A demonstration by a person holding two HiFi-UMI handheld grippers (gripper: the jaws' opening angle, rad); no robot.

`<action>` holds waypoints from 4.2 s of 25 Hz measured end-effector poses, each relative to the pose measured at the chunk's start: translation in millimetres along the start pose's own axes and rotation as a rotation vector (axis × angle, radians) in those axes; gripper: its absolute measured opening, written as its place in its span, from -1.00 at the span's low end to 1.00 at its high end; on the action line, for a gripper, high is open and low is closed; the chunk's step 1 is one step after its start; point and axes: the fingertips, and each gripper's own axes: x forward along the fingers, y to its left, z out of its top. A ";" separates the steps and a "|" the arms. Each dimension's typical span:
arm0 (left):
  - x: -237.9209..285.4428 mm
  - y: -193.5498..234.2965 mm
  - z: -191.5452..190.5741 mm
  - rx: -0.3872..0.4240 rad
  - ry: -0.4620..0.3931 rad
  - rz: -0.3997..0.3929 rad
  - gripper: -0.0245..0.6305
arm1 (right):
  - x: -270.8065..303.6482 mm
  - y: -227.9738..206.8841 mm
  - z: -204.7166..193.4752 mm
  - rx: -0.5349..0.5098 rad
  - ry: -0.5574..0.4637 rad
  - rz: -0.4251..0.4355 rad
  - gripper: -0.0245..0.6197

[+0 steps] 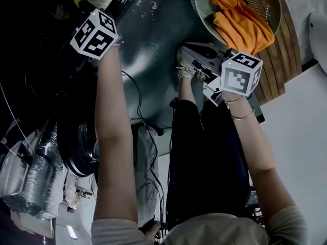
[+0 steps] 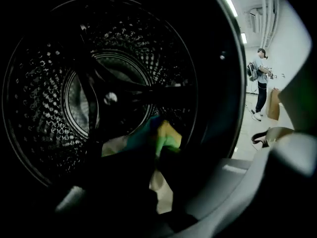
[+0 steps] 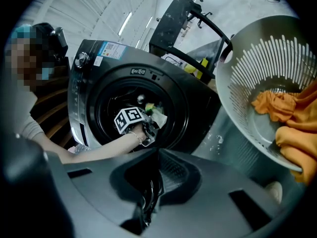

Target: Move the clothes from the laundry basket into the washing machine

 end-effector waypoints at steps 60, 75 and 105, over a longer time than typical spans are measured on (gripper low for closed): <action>-220.7 -294.8 -41.8 -0.065 0.267 -0.978 -0.12 | -203.2 -157.4 63.3 -0.457 0.108 -0.727 -0.87; -270.5 -336.4 64.1 0.184 -0.012 -1.209 0.27 | -172.5 117.1 128.1 -0.582 -0.229 -0.043 -0.87; -235.5 -162.8 38.5 -0.001 0.174 -0.918 -0.75 | -37.9 -121.5 72.0 0.175 -0.081 -0.180 -0.06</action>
